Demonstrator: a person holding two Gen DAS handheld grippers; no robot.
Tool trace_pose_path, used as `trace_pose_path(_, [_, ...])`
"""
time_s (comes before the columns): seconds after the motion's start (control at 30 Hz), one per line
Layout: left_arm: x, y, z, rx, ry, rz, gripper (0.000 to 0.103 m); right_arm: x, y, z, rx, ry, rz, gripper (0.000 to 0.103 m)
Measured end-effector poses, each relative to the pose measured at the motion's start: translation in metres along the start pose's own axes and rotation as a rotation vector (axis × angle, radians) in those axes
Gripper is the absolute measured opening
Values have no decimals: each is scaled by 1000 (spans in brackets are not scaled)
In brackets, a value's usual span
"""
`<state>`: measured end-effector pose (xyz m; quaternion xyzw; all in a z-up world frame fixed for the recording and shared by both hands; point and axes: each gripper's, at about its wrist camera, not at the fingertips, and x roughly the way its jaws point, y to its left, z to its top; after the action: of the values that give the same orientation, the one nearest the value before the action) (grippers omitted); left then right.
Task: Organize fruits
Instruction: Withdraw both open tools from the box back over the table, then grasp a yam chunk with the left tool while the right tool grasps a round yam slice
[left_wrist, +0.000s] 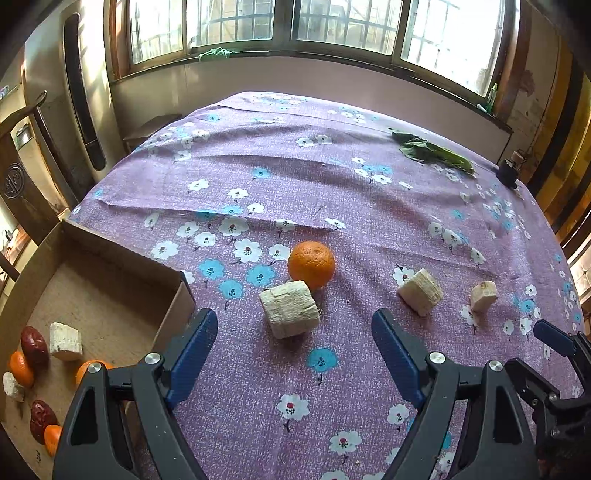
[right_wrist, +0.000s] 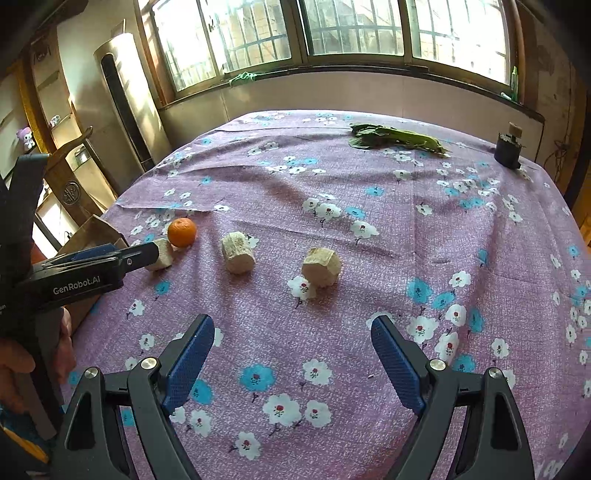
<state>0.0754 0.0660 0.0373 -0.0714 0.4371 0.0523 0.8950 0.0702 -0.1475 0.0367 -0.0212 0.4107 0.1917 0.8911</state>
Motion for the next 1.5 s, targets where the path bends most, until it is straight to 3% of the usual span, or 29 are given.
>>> trace_pose_path(0.2, [10,7,-2,-7,-8,5,85,20,-9,17,-8,-7,-35,87])
trace_pose_path(0.43, [22,10,-3,6,10,11,85,54,-18,37,-42,53,-46,72])
trace_pose_path(0.53, [21,12,-2,8,2,19,85,52,-5,28,-109,92,66,72])
trace_pose_path(0.6, [21,13,-2,4,4,19,85,49,7,17,-165,138,96,72])
trace_pose_path(0.7, [20,15,-2,-4,3,15,85,41,9,12,-190,123,53,72])
trace_pose_path(0.83, [17,14,-2,1,-6,14,85,33,-13,26,-97,58,32,72])
trace_pose_path(0.93, [19,13,-1,8,-2,20,85,38,-20,34,-96,57,-79,72])
trace_pose_path(1.07, [17,14,-1,6,-7,21,85,43,-33,38,-64,50,-150,78])
trace_pose_path(1.27, [16,15,-1,3,-14,9,85,29,-59,37,28,51,-179,78])
trace_pose_path(1.4, [16,12,-1,15,-22,-10,85,32,-41,34,-50,68,-102,78])
trace_pose_path(1.5, [17,11,-2,14,-16,-23,85,45,-22,28,-128,89,-122,78])
